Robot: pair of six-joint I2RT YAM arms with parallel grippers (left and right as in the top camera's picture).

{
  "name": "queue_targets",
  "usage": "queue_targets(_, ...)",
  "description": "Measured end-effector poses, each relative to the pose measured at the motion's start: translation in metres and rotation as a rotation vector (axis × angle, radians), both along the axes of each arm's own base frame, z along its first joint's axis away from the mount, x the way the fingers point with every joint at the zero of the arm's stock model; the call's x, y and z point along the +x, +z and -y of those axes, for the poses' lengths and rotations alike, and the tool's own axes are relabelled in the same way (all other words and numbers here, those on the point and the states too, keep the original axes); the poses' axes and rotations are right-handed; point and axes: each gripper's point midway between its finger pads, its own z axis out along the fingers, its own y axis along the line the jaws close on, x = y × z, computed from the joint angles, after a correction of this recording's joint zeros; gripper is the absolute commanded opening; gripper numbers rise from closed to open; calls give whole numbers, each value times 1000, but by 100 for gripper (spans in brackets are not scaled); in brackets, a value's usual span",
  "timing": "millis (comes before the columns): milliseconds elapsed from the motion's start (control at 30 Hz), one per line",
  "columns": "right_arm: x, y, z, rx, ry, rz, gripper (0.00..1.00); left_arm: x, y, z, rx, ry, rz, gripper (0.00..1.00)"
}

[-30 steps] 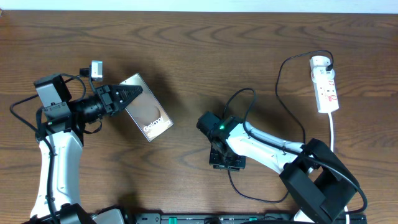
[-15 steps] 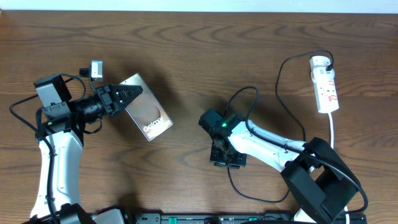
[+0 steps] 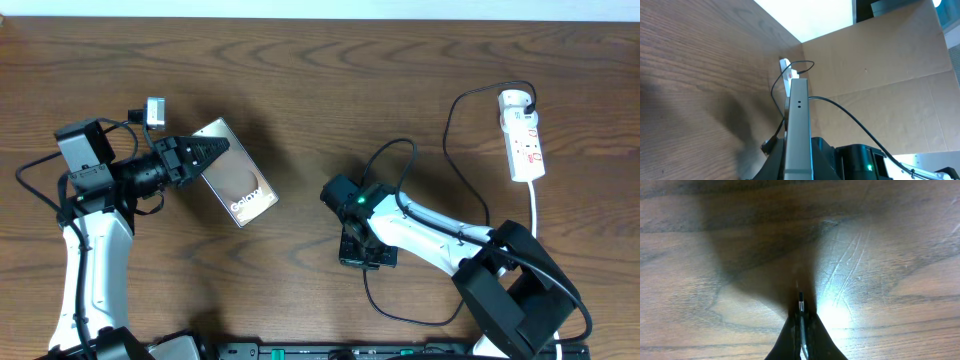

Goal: Plug charger to phone and switch on socket
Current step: 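Close the right gripper on the cable connector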

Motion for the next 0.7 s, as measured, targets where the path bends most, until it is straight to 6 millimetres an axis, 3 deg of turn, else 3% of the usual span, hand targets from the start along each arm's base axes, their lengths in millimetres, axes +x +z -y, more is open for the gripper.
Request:
queue_targets(100,0,0,0,0,0,0,2,0,0,0,0,0,0,8)
queue_targets(167,0,0,0,2,0,-1,13,0,0,0,0,0,0,8)
queue_targets(300,0,0,-2,8,2,-3,20,0,0,0,1,0,1,7)
queue_targets(500,-3,0,-3,7,13,-2,18,0,0,0,1,0,2,7)
queue_targets(700,-6,0,-5,5,26,-5,10,0,0,0,1,0,2,8)
